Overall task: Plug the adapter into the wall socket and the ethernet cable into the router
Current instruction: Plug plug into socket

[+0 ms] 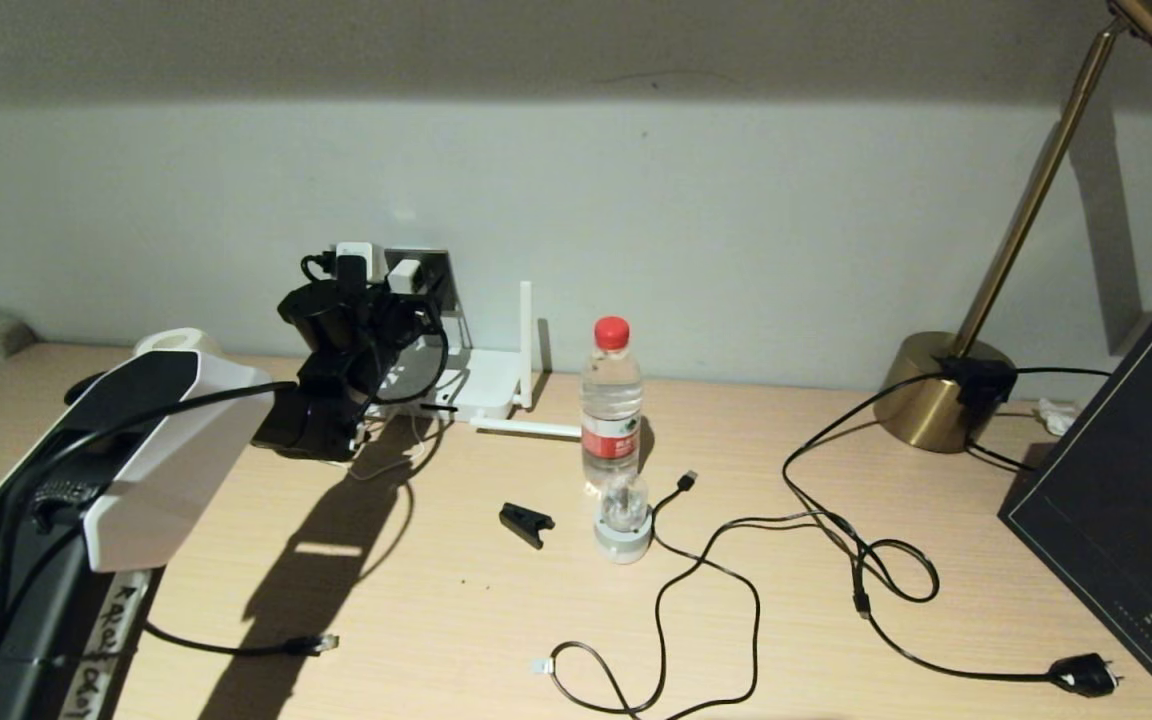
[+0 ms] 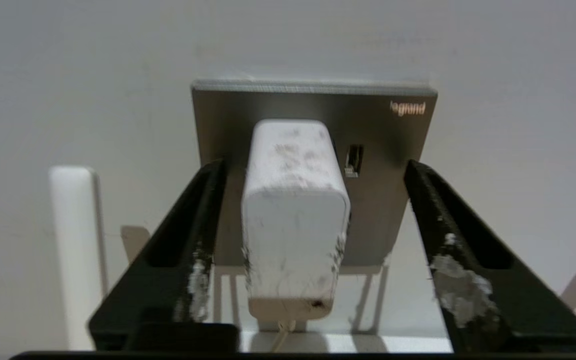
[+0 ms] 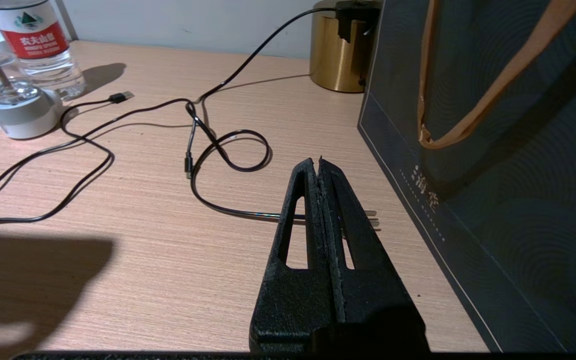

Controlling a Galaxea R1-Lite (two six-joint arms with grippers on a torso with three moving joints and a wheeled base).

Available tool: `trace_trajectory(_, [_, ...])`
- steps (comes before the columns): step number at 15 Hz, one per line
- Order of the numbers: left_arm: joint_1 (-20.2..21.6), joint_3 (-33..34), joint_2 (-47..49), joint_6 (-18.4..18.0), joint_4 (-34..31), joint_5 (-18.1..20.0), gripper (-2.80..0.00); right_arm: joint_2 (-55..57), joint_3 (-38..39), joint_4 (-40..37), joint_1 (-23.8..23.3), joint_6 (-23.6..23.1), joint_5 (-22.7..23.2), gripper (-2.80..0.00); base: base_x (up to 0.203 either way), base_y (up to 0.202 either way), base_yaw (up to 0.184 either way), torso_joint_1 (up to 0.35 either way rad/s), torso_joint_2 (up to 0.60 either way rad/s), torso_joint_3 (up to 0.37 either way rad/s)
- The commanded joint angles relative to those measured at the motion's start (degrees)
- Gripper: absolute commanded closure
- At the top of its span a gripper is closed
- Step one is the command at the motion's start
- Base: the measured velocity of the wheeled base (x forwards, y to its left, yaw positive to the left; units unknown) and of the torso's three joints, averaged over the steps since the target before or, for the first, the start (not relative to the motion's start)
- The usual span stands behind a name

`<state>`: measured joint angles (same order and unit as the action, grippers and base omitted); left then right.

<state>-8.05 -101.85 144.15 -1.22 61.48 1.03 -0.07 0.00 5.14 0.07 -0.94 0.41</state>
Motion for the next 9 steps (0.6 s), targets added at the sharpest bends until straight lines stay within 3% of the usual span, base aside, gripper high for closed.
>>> trace_trajectory(1, [0.2,0.4,-0.3,0.0,0.9,-0.1,-2.80,0.1,2.0,0.0,0.0,0.0,0.0,0.00,0.000,0.000,0.000,0.000,0.00,0.000])
trace_trajectory(5, [0.2,4.6,-5.7,-0.2,3.0,0.0,-2.80,0.1,2.0,0.0,0.0,0.0,0.0,0.00,0.000,0.000,0.000,0.000,0.00,0.000])
trace_trajectory(9, [0.0,15.0,-17.0,-1.9,3.6,2.7,-2.80,0.1,2.0,0.0,0.0,0.0,0.0,0.00,0.000,0.000,0.000,0.000,0.00,0.000])
